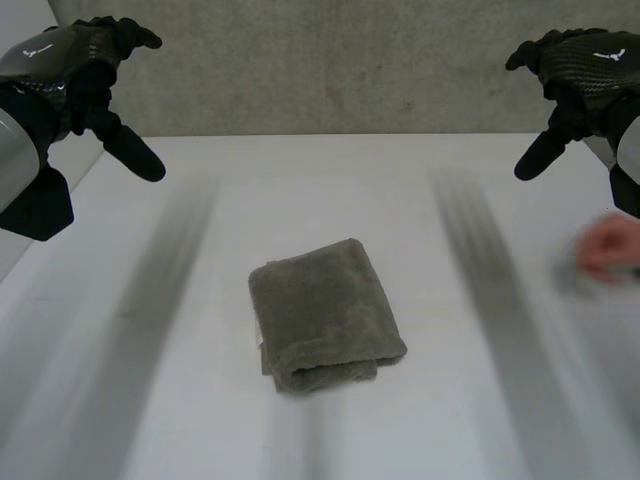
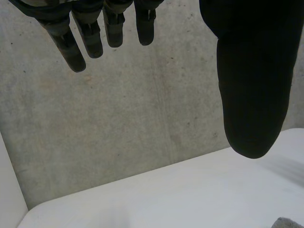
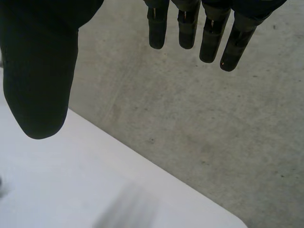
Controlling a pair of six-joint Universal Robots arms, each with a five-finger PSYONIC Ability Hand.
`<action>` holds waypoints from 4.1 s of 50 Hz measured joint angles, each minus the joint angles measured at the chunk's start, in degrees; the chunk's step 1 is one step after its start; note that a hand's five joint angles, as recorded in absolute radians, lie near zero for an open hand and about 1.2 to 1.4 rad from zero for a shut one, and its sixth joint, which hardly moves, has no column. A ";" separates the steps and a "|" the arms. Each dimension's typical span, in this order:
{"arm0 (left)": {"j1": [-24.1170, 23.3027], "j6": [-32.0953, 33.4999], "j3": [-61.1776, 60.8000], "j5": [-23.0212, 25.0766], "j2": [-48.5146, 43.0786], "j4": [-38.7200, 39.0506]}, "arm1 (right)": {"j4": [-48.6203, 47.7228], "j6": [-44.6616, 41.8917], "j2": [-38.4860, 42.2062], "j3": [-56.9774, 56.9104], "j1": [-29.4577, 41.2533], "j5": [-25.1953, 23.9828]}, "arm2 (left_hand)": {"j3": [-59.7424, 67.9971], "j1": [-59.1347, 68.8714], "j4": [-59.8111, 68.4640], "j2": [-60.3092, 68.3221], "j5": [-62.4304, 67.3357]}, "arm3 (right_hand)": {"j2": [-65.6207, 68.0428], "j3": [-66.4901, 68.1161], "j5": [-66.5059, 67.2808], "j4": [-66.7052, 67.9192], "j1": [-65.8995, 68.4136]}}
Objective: Fold the towel.
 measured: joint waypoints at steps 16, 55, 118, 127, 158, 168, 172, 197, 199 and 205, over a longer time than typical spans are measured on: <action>-0.36 0.18 -1.91 0.01 -0.41 3.48 | -0.03 -0.01 0.10 0.52 -0.64 -5.79 | 0.00 0.00 0.00 0.00 0.01 | 0.00 0.00 0.00 0.00 0.00; -0.44 0.43 -3.16 0.10 -0.78 5.76 | -0.50 -0.26 0.69 2.19 0.01 -5.59 | 0.00 0.00 0.00 0.00 0.00 | 0.00 0.00 -0.02 0.00 0.00; -18.00 3.48 -4.11 -6.43 -30.11 31.08 | -16.70 -19.33 24.17 8.82 2.69 -23.26 | 58.35 55.26 58.58 58.60 55.16 | 53.65 55.30 52.11 54.87 43.57; -11.05 12.77 8.85 -4.75 -23.18 35.84 | -41.12 -7.22 11.77 3.96 4.36 -14.76 | 59.72 56.00 59.95 59.89 56.27 | 53.65 55.68 52.25 54.90 43.57; 0.82 17.02 -26.82 14.64 -15.94 32.12 | -4.71 -18.90 17.29 19.77 4.91 -22.81 | 31.16 29.43 31.07 30.93 28.90 | 53.65 56.05 52.68 55.10 43.57; -5.82 15.33 -26.07 10.34 -11.12 28.60 | -11.89 -10.64 16.21 20.54 4.70 -22.43 | 17.68 17.64 17.81 17.89 15.81 | 53.65 56.05 52.74 55.10 43.57; -10.46 11.46 -25.79 3.88 -10.60 28.72 | -13.79 -7.19 15.40 20.93 4.70 -22.21 | 14.81 14.72 14.74 14.99 12.69 | 53.65 56.05 52.76 55.10 43.57; -19.59 6.64 -32.43 -15.37 -15.30 28.43 | -17.25 -0.17 12.58 20.75 4.70 -15.02 | 8.91 8.94 8.94 9.08 6.81 | 53.65 56.05 52.87 55.10 43.57; -18.56 6.64 -33.69 -15.26 -15.44 28.47 | -17.26 -0.17 12.63 20.57 4.70 -15.05 | 8.90 8.94 8.94 9.08 6.79 | 53.65 56.05 52.87 55.10 43.57; -16.54 6.60 -35.19 -14.97 -16.01 28.59 | -17.26 -0.18 12.66 20.27 4.71 -15.10 | 8.91 8.94 8.94 9.08 6.79 | 53.65 56.05 52.87 55.10 43.57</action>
